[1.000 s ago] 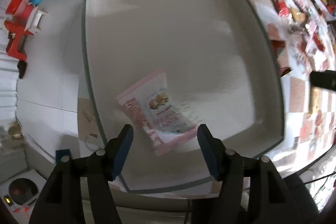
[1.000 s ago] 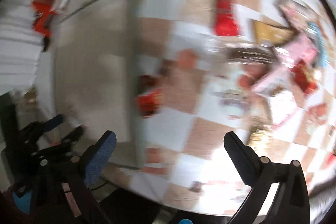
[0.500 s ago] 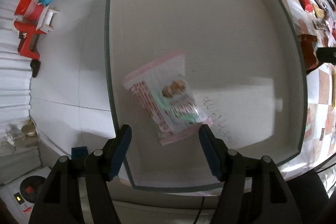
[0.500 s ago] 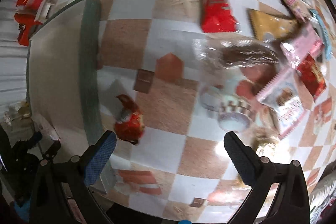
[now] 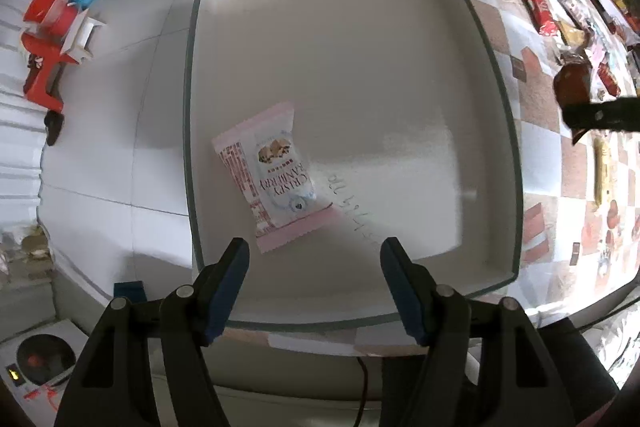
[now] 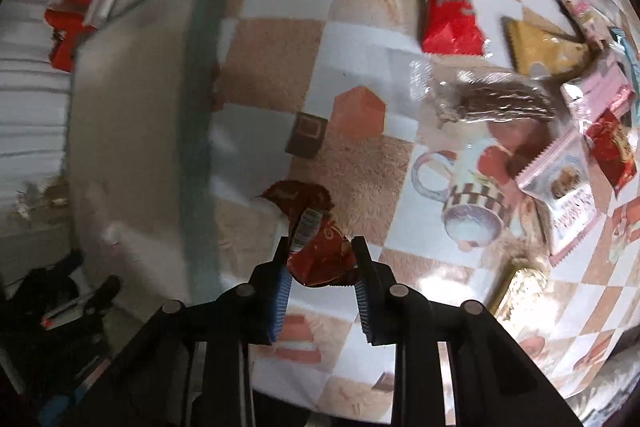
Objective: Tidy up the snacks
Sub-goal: 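Lower the red packet over the white tray and open the right tool, then move both open tools back over the snack packets on the table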
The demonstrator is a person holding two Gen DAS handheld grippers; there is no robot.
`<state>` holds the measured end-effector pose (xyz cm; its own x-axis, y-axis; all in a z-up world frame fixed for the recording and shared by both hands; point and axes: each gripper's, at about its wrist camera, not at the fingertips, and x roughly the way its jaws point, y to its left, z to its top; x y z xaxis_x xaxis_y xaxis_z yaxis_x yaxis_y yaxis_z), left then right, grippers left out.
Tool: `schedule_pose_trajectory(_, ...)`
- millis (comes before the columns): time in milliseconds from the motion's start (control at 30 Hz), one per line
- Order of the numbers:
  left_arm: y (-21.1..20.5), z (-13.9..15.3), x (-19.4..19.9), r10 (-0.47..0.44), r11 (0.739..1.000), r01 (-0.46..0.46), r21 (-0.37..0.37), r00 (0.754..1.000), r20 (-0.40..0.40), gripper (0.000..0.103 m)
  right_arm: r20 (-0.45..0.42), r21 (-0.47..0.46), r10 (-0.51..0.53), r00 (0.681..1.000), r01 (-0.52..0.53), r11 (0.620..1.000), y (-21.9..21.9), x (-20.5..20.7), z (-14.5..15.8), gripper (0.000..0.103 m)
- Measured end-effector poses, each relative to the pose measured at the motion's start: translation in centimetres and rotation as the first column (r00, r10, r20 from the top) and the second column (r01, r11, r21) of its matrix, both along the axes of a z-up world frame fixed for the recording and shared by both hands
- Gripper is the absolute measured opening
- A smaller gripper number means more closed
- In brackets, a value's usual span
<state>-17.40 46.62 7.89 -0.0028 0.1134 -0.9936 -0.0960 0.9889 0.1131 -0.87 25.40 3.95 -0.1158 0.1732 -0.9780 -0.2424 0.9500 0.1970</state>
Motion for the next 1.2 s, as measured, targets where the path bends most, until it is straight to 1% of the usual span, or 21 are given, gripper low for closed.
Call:
schedule_pose_trajectory(67, -0.1, 0.1, -0.3, 0.002, 1.000, -0.002, -0.003, 1.000, -0.003, 0.072, 0.009, 0.051, 0.018, 1.000, -0.019, 0.999, 0.9, -0.3, 1.3, 0.030)
schedule_pose_trajectory(133, 0.0, 0.0, -0.3, 0.010, 1.000, -0.010, -0.004, 1.000, -0.005, 0.072, 0.006, 0.113, 0.058, 0.998, -0.058, 0.992, 2.8, -0.8, 2.2, 0.030)
schedule_pose_trajectory(233, 0.3, -0.1, -0.1, 0.020, 1.000, -0.020, -0.008, 1.000, -0.018, 0.073, -0.008, 0.173, 0.129, 0.992, -0.126, 0.977, 6.0, -1.5, 2.2, 0.031)
schedule_pose_trajectory(367, 0.3, -0.1, -0.5, 0.021, 1.000, -0.021, 0.002, 0.999, -0.042, 0.074, -0.044, 0.199, 0.210, 0.977, -0.198, 0.960, 9.0, -2.7, 0.9, 0.031)
schedule_pose_trajectory(400, 0.2, 0.0, -0.5, 0.023, 1.000, -0.023, 0.001, 0.999, -0.041, 0.075, -0.056, 0.187, 0.221, 0.974, -0.208, 0.960, 9.5, -4.1, 0.8, 0.032)
schedule_pose_trajectory(433, 0.6, 0.0, -0.4, 0.024, 1.000, -0.024, 0.000, 0.999, -0.038, 0.075, -0.065, 0.170, 0.228, 0.972, -0.214, 0.962, 8.8, -3.8, 0.4, 0.047)
schedule_pose_trajectory(467, 0.5, 0.1, -0.4, 0.026, 1.000, -0.026, 0.001, 0.999, -0.035, 0.075, -0.067, 0.154, 0.232, 0.970, -0.220, 0.963, 8.6, -3.6, 0.4, 0.089)
schedule_pose_trajectory(500, 0.4, 0.2, -0.4, 0.028, 1.000, -0.028, 0.000, 0.999, -0.033, 0.076, -0.057, 0.148, 0.229, 0.972, -0.219, 0.964, 8.9, -3.6, 0.7, 0.103)
schedule_pose_trajectory(567, 0.2, 0.3, -0.4, 0.031, 1.000, -0.031, -0.002, 0.999, -0.031, 0.076, -0.052, 0.131, 0.213, 0.976, -0.205, 0.970, 7.9, -3.2, 0.6, 0.103)
schedule_pose_trajectory(633, 0.0, 0.4, 0.0, 0.028, 1.000, -0.028, 0.000, 0.999, -0.032, 0.076, -0.049, 0.105, 0.188, 0.981, -0.182, 0.978, 5.4, -2.1, 0.9, 0.103)
schedule_pose_trajectory(767, -1.6, 1.1, 0.8, 0.002, 1.000, -0.002, -0.003, 1.000, -0.018, 0.078, -0.060, 0.035, 0.071, 0.996, -0.069, 0.997, -0.6, -1.2, 1.0, 0.102)
schedule_pose_trajectory(900, -4.3, 1.8, 1.8, -0.039, 0.999, 0.039, -0.003, 0.999, -0.005, 0.078, -0.084, -0.056, -0.062, 0.994, 0.058, 0.997, -7.5, -1.3, 0.0, 0.102)
schedule_pose_trajectory(1033, -7.1, 2.8, 2.5, -0.055, 0.998, 0.055, -0.021, 0.998, 0.016, 0.079, -0.120, -0.115, -0.187, 0.975, 0.174, 0.978, -13.7, -2.4, -1.1, 0.102)
schedule_pose_trajectory(1067, -7.9, 3.0, 2.5, -0.059, 0.998, 0.060, -0.024, 0.998, 0.018, 0.079, -0.131, -0.128, -0.227, 0.965, 0.211, 0.969, -15.4, -2.9, -1.5, 0.102)
schedule_pose_trajectory(1200, -10.2, 3.3, 3.1, -0.086, 0.996, 0.087, -0.032, 0.996, 0.012, 0.079, -0.157, -0.158, -0.341, 0.927, 0.317, 0.935, -19.9, -3.9, -2.4, 0.102)
